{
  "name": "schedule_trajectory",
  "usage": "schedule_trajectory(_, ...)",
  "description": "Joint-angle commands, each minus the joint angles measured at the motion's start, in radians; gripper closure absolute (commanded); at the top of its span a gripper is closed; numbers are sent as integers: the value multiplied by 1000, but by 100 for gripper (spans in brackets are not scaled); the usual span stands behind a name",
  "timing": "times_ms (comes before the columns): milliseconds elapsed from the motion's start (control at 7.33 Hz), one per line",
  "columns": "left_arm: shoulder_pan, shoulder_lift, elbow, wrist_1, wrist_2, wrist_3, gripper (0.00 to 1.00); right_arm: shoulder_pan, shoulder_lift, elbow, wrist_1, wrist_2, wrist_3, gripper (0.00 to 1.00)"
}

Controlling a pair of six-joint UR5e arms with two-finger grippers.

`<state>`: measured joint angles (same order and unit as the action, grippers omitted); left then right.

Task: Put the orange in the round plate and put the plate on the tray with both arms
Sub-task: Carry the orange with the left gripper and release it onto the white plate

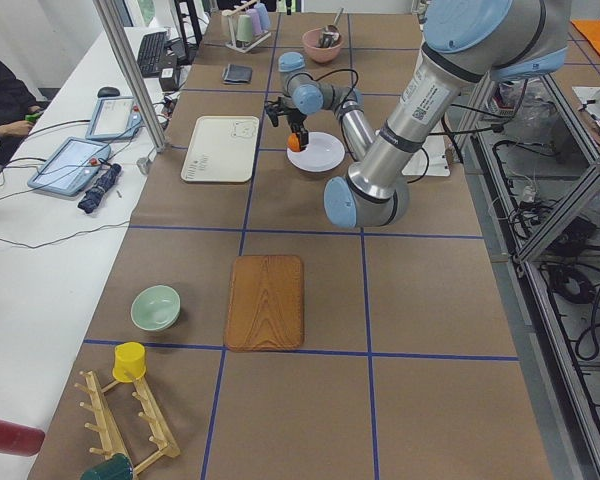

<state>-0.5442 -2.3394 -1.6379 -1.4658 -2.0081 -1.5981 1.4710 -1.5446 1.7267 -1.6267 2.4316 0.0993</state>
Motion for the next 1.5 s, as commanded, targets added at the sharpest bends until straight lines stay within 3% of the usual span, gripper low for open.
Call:
schedule_trajectory(0, 59, -9, 85, -92, 23, -44, 100, -8, 14, 4, 1, 44, 14, 0)
schedule_trajectory(273, 79, -9, 89, -100, 22, -46, 100, -8, 15, 10, 1, 40, 16, 0)
schedule_trajectory(409, 85, -9, 105, -102, 22, -40, 96, -8, 15, 10, 1, 40, 16, 0)
schedule_trajectory(545, 86, -8, 116, -102, 23, -37, 84, -9, 21, 13, 1, 40, 17, 0)
schedule_trajectory(682, 86, -8, 110, -102, 22, -36, 62, -9, 26, 13, 1, 43, 17, 0)
schedule_trajectory(818, 86, -8, 99, -99, 26, -37, 2, -9, 40, 13, -1, 43, 17, 0)
schedule_trajectory(955, 86, 6, 67, -97, 28, -33, 1, -18, 43, 14, -1, 43, 19, 0)
schedule_trajectory(1227, 78, 116, -104, -85, 17, 24, 1, -64, 113, 24, -4, 41, 100, 0)
schedule_trajectory(1364, 37, 135, -150, -21, 16, 85, 1, -139, 164, 37, 1, 37, 219, 0)
